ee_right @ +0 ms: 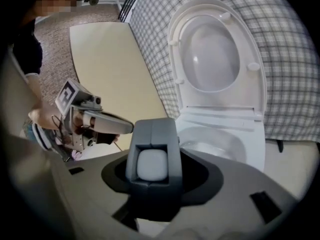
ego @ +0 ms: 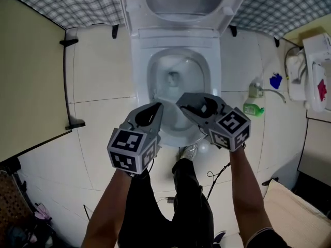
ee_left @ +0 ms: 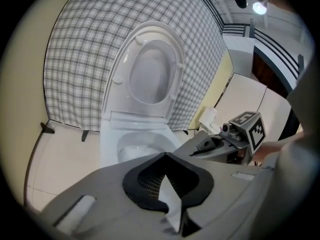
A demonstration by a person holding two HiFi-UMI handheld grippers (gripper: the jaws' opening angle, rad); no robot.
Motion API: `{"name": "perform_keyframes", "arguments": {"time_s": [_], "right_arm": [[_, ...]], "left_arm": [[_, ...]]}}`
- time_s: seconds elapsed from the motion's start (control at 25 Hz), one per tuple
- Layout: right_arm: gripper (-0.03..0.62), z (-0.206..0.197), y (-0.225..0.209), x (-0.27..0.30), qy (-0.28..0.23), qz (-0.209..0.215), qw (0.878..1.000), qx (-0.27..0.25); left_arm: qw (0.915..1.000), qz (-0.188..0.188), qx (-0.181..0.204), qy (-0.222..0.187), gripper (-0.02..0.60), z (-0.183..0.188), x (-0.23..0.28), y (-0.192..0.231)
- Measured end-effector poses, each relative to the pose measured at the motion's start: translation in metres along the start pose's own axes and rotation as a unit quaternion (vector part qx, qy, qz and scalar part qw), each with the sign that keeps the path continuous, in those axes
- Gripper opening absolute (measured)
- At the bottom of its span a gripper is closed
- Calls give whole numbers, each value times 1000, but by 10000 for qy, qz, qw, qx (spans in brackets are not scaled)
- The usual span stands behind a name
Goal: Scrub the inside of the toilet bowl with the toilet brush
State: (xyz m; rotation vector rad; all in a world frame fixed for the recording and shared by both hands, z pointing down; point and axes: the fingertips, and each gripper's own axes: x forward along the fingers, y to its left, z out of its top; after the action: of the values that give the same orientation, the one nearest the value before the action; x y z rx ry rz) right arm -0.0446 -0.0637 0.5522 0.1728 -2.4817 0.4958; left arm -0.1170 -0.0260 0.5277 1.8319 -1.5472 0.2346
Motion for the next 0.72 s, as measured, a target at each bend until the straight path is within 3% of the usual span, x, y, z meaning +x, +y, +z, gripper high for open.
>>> {"name": "perform_keyframes", "arguments": {"time_s": [0.36,0.72], "right_arm": [[225,-37,17,-44,787,1281,9866,-627],[224,-48,9,-80,1540,1966,9579,-1417]], "left_arm": [[9993,286,-218,-65,9,-19,5,-27],[9969,546,-478,-312,9,-25,4,-44]]}}
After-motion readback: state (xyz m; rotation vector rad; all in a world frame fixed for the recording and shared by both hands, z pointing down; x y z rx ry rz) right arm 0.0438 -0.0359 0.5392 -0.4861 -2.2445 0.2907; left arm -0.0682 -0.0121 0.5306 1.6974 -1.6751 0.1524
